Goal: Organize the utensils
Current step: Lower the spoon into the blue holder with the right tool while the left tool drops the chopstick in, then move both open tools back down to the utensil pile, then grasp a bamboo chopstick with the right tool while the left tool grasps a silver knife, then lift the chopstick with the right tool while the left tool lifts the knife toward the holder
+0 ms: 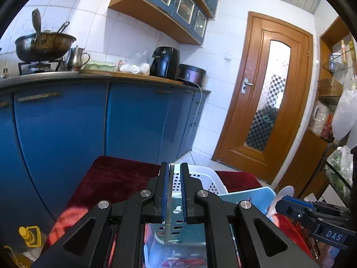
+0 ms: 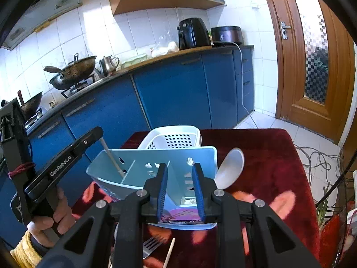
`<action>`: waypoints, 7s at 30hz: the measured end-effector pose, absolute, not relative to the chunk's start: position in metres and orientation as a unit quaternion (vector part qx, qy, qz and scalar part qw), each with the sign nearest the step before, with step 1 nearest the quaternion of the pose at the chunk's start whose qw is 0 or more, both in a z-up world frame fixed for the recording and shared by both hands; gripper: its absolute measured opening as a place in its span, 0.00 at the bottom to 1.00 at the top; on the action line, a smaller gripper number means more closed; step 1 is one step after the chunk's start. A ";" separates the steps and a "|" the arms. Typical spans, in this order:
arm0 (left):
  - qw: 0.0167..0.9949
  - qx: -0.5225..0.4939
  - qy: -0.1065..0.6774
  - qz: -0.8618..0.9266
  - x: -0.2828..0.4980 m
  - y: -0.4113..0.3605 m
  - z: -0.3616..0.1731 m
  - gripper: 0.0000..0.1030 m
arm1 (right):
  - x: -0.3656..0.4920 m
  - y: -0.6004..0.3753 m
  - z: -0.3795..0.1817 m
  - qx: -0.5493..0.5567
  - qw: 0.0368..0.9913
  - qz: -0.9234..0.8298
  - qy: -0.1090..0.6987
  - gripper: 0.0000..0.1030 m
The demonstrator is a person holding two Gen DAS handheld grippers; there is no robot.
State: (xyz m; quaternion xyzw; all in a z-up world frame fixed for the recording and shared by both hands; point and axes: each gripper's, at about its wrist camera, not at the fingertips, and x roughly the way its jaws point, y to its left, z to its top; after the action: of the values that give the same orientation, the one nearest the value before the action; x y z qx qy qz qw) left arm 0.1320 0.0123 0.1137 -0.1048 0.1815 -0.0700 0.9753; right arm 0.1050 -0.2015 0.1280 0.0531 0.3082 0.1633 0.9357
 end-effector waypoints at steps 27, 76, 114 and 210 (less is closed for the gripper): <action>0.956 -0.071 0.278 -0.061 0.044 0.029 0.144 0.10 | 0.032 -0.194 0.145 0.066 0.927 0.184 0.319 0.25; 0.870 -0.084 0.473 -0.113 0.058 0.009 0.003 0.10 | 0.042 -0.182 0.018 0.073 0.857 0.170 0.480 0.25; 0.862 -0.140 0.467 -0.138 0.052 0.023 -0.001 0.00 | 0.048 -0.180 0.003 0.070 0.851 0.158 0.496 0.06; 0.987 -0.098 0.119 -0.040 0.160 0.018 0.199 0.04 | 0.078 -0.212 0.132 0.099 0.943 0.184 0.258 0.06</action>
State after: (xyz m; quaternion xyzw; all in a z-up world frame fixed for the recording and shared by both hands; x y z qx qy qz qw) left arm 0.1599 0.0179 0.1988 -0.0978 0.1191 -0.0404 0.9872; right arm 0.0783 -0.2118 0.1318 0.0990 0.2585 0.1844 0.9431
